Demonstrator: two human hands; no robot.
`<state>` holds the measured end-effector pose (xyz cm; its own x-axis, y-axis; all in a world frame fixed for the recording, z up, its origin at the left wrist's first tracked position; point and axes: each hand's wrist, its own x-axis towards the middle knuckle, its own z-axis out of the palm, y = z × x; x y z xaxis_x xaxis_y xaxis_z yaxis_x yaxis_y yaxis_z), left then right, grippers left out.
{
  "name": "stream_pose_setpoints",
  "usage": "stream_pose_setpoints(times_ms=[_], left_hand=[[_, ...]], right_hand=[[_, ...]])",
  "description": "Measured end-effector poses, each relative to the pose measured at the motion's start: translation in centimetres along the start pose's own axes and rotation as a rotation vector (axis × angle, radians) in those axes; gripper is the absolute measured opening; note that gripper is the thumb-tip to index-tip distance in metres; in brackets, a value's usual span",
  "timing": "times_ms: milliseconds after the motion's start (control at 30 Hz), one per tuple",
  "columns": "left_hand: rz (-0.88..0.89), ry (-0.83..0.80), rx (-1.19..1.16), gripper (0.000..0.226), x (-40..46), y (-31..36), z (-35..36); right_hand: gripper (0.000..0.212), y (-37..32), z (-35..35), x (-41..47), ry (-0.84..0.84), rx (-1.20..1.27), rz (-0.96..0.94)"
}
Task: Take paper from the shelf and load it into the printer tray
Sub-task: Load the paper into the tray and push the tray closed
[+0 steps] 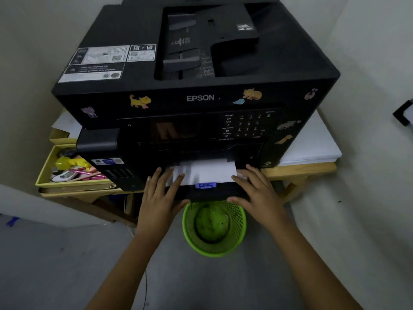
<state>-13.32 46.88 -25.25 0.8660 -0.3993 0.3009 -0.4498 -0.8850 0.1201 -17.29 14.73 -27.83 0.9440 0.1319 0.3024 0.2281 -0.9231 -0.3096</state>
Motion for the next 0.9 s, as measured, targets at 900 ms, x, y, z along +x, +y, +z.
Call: stream_pose_setpoints(times_ms=[900], left_hand=[[-0.186, 0.184, 0.128, 0.102, 5.0, 0.3, 0.0]], right_hand=[[0.100, -1.4, -1.6, 5.6, 0.295, -0.340, 0.109]])
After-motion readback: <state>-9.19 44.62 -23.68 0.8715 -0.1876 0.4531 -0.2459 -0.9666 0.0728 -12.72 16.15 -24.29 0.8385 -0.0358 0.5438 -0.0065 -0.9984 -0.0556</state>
